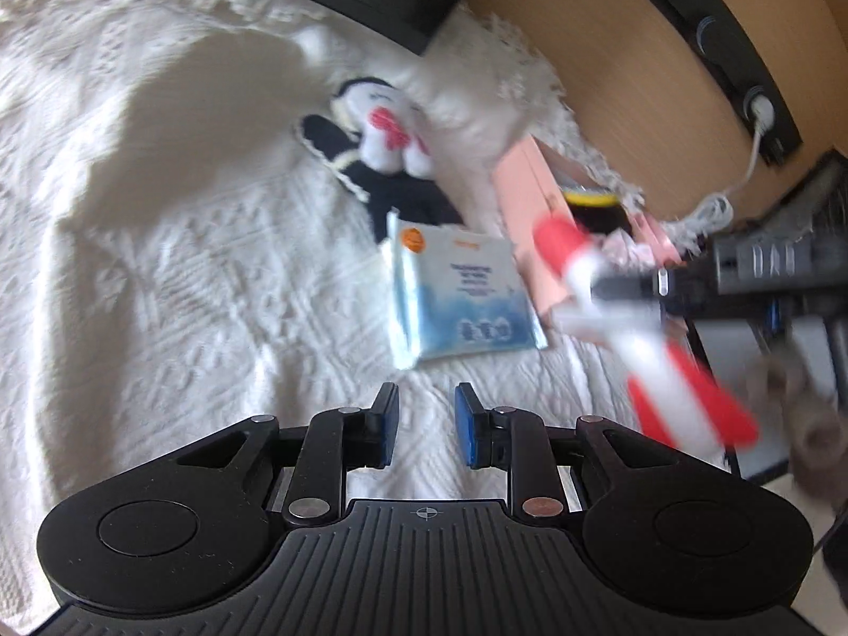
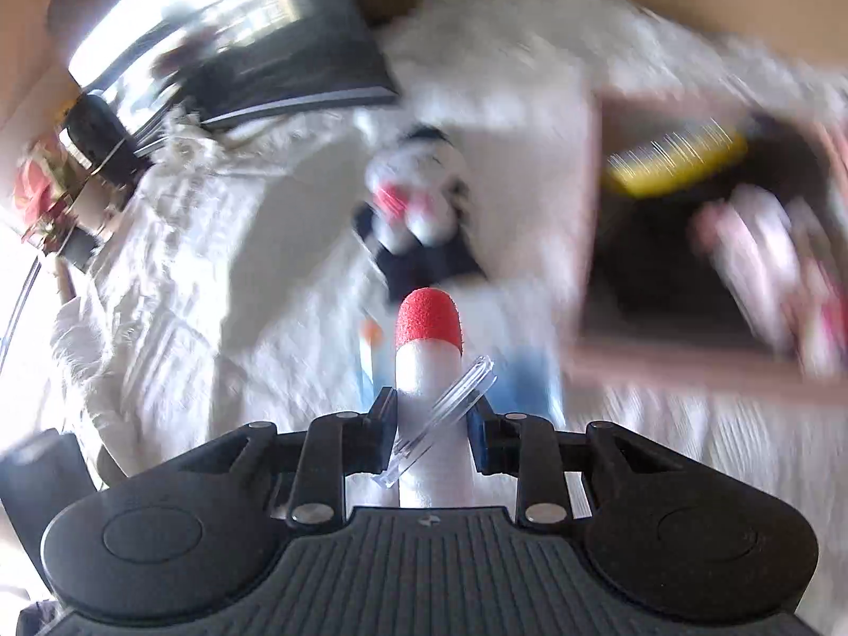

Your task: Organize soft objects

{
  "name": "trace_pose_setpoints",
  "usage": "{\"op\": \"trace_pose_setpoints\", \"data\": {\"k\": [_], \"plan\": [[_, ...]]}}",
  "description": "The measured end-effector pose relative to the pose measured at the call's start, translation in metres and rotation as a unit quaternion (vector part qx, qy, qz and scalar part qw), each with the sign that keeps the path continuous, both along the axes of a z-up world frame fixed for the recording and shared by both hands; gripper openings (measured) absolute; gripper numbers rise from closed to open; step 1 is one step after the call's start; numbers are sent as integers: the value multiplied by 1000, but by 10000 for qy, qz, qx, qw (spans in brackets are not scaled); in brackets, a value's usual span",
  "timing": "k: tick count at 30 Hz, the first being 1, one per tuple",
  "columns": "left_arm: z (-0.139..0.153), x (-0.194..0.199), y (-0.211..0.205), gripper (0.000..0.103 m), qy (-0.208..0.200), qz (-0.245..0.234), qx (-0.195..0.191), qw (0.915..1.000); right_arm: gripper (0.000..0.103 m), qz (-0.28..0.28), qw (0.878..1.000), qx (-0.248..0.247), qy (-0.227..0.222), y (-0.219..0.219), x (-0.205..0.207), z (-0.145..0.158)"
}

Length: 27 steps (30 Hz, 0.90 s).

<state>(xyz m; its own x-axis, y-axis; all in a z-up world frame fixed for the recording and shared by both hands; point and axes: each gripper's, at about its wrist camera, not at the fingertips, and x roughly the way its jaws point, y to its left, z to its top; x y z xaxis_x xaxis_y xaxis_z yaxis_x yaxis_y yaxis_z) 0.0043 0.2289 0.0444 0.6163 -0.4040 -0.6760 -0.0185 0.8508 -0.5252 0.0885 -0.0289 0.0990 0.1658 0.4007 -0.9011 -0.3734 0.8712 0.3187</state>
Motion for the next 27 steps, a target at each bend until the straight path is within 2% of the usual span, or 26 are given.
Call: {"op": "trace_pose_setpoints", "data": {"k": [4, 6, 7, 8, 9, 12, 14, 16, 19, 21, 25, 27], "plan": [[0, 3, -22, 25, 63, -362, 37, 9993, 29, -429, 9989, -115, -161, -43, -31, -16], [1, 6, -36, 25, 84, -592, 104, 9982, 36, -578, 9979, -112, -259, -62, -40, -20], [2, 7, -44, 25, 88, -704, 143, 9974, 43, -609, 9973, -140, -376, -69, -46, -19], [4, 9, -52, 25, 92, -822, 184, 9964, 50, -637, 9961, -218, -575, -76, -52, -16], [4, 11, -58, 25, 99, -918, 222, 9955, 52, -658, 9939, -357, -815, -80, -55, -14], [6, 15, -78, 25, 153, -1199, 335, 9921, 55, -619, 9800, -1073, -1560, -92, -72, -7], [6, 14, -87, 25, 205, -1360, 345, 9899, 57, -571, 9727, -1352, -1798, -104, -82, -6], [4, 14, -98, 25, 296, -1493, 281, 9880, 57, -594, 9744, -1269, -1756, -118, -92, -7], [2, 14, -112, 25, 386, -1681, 213, 9848, 58, -500, 9838, -761, -1545, -130, -105, -8], [2, 13, -118, 25, 423, -1737, 239, 9836, 60, -353, 9858, -574, -1541, -124, -114, -8], [5, 12, -111, 25, 421, -1516, 296, 9871, 60, 80, 9852, -338, -1678, -104, -123, -6], [7, 12, -99, 25, 432, -1305, 285, 9901, 60, 490, 9813, -408, -1818, -82, -129, -7]]}}
